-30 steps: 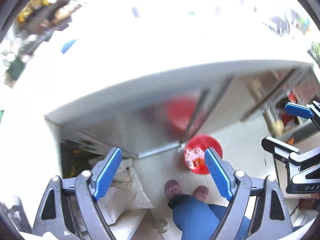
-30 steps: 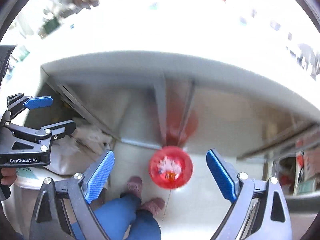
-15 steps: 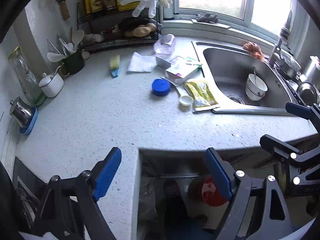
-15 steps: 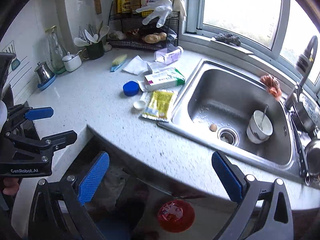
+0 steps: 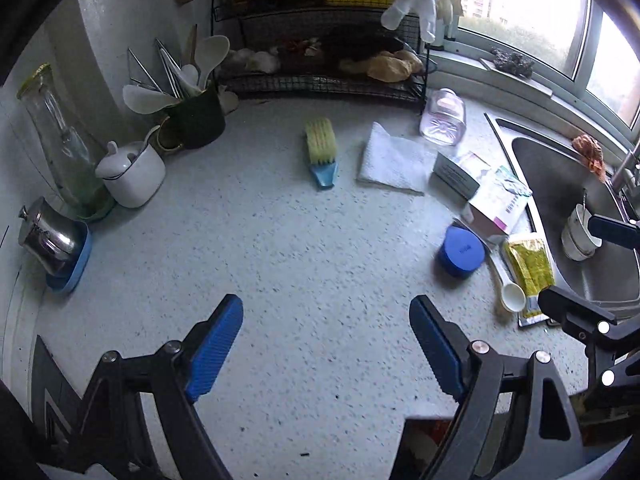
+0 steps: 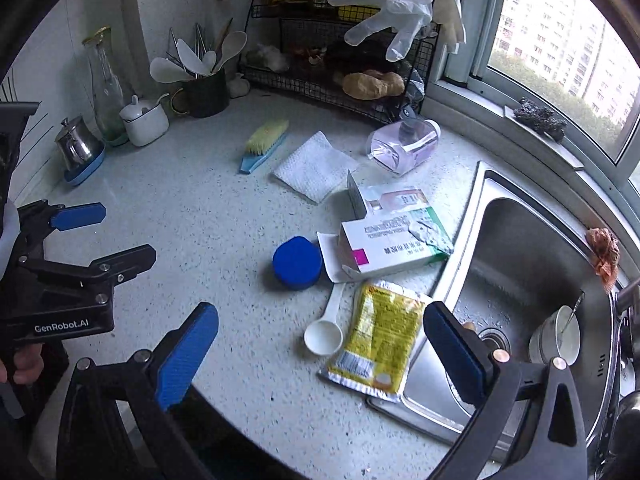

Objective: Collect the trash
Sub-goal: 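Move both tools back up over the counter litter, then close the right tool on the yellow scrub brush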

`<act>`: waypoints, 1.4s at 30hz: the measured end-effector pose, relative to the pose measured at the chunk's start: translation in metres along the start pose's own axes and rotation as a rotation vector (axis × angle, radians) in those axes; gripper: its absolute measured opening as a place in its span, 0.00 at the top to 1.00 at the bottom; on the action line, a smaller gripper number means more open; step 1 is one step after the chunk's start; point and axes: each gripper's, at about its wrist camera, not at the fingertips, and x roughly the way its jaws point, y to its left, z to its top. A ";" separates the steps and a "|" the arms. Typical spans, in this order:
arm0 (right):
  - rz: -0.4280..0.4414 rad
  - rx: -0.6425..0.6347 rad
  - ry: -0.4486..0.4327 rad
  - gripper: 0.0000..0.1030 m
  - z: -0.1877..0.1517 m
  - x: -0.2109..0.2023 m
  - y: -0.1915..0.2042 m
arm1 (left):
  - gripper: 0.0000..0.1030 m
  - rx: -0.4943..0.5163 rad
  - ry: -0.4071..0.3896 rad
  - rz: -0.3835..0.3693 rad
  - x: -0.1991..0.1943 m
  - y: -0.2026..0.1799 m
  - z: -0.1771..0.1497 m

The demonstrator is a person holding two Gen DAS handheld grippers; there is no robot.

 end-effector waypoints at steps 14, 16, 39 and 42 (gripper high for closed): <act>0.074 -0.050 0.050 0.00 0.089 0.078 0.033 | 0.18 -0.124 0.042 0.060 0.051 0.082 0.056; 0.075 -0.072 0.039 0.00 0.103 0.089 0.039 | 0.18 -0.150 0.051 0.070 0.056 0.095 0.065; 0.148 -0.126 0.240 0.04 0.197 0.225 0.069 | 0.18 -0.273 0.210 0.109 0.151 0.151 0.103; 0.156 -0.129 0.259 0.16 0.196 0.232 0.073 | 0.18 -0.288 0.218 0.112 0.153 0.155 0.101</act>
